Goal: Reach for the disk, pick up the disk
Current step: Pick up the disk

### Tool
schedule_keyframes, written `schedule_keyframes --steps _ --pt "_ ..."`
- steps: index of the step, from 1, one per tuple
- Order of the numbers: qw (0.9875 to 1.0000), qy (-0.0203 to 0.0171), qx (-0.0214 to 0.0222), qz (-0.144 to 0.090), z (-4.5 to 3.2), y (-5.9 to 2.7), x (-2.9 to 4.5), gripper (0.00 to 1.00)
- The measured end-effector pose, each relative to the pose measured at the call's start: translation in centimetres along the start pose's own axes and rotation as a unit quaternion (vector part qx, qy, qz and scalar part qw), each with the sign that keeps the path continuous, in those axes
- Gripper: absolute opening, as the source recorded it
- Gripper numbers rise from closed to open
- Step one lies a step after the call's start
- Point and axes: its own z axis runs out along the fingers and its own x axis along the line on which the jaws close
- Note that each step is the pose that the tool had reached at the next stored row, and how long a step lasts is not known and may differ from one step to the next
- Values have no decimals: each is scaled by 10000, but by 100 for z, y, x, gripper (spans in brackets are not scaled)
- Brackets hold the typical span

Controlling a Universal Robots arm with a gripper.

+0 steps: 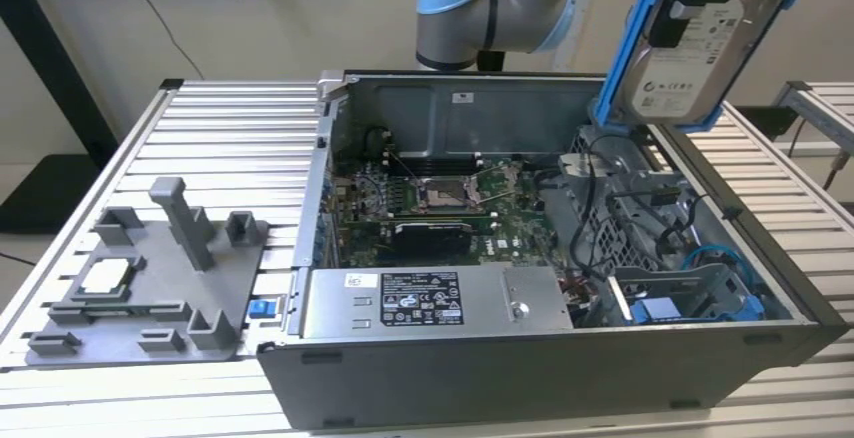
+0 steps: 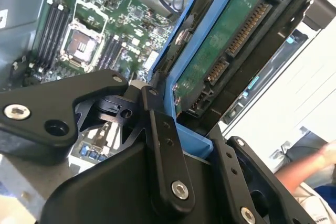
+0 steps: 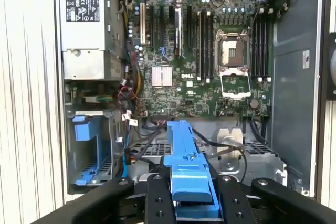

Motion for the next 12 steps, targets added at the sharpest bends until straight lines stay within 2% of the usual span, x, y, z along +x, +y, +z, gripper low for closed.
schedule_keyframes --steps 12 --pt "10000 0 -5 2 4 -14 224 0"
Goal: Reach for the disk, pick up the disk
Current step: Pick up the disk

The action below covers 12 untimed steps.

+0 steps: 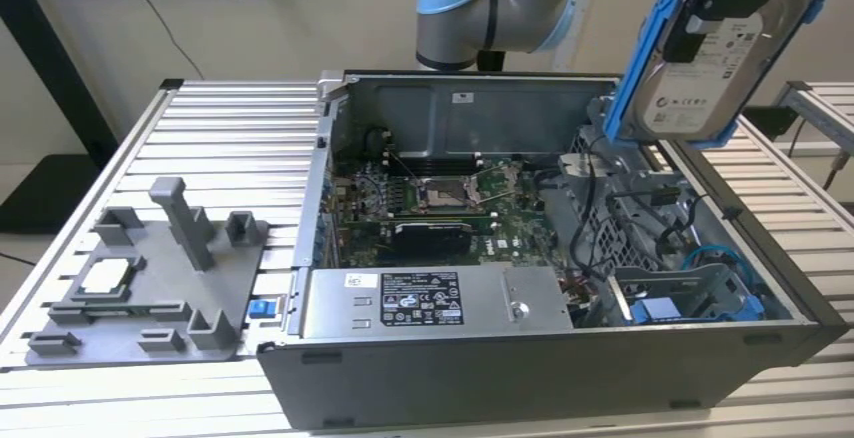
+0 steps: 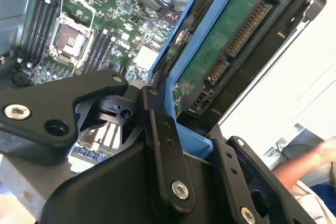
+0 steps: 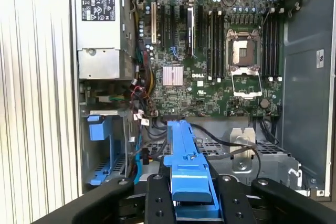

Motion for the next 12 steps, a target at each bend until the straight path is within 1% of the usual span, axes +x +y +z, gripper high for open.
schedule_keyframes --steps 4,12 --pt "10000 1 0 0 3 -3 61 0" --pt "10000 0 0 0 33 -9 222 0"
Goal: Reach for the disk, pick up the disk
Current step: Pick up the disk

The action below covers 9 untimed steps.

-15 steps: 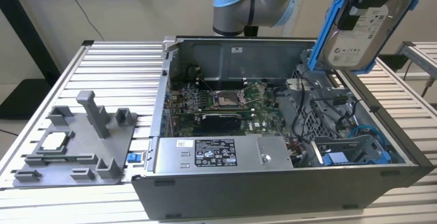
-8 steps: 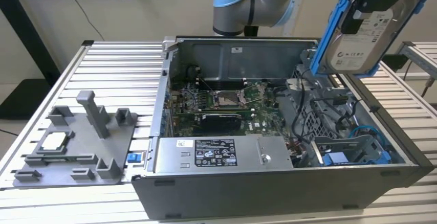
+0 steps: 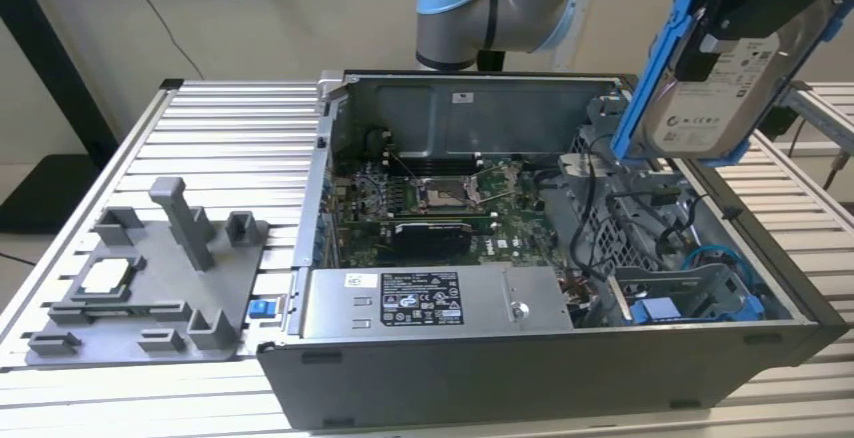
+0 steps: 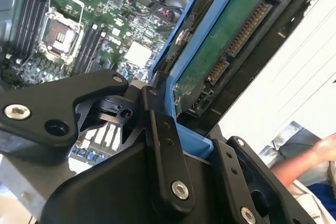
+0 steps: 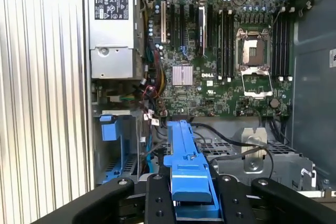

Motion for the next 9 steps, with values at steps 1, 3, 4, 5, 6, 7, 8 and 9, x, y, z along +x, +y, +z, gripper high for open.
schedule_keyframes --steps 1,3,4,5,6,7,8,9 --pt "10000 0 0 0 0 -1 25 0" --pt "10000 1 0 0 -1 -3 76 0" --pt "10000 1 0 0 -2 -4 106 0" --pt "10000 0 0 0 -3 -6 142 0" --pt "10000 -5 0 0 -3 -7 180 0" --pt "10000 -8 0 0 -5 -9 221 0" --pt "10000 -8 -1 0 -5 -10 254 0" --pt "10000 -8 -1 0 -6 -11 287 0"
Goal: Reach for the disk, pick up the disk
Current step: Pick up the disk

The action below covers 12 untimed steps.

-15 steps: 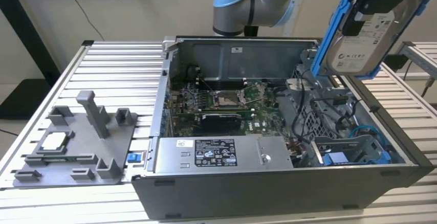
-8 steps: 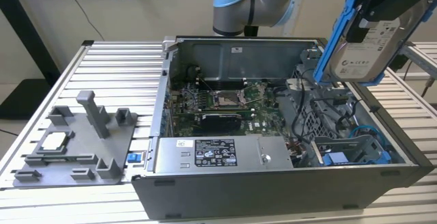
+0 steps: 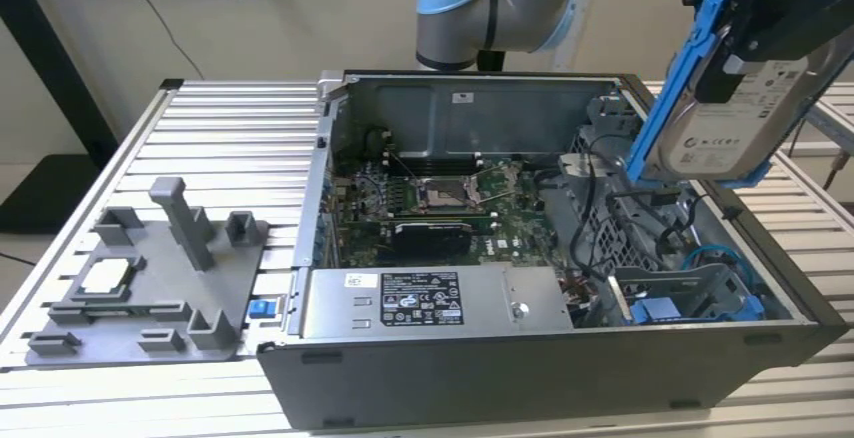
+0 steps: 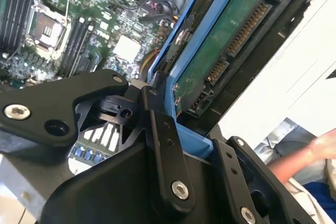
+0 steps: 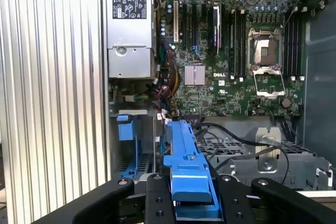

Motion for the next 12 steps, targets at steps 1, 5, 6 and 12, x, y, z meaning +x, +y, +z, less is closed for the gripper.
schedule_keyframes --steps 1,5,6,12 --pt "10000 0 0 0 -1 -2 35 0" --pt "10000 0 0 0 5 -8 193 0" --pt "10000 0 0 0 10 -9 224 0" --pt "10000 0 0 0 74 -13 368 0"
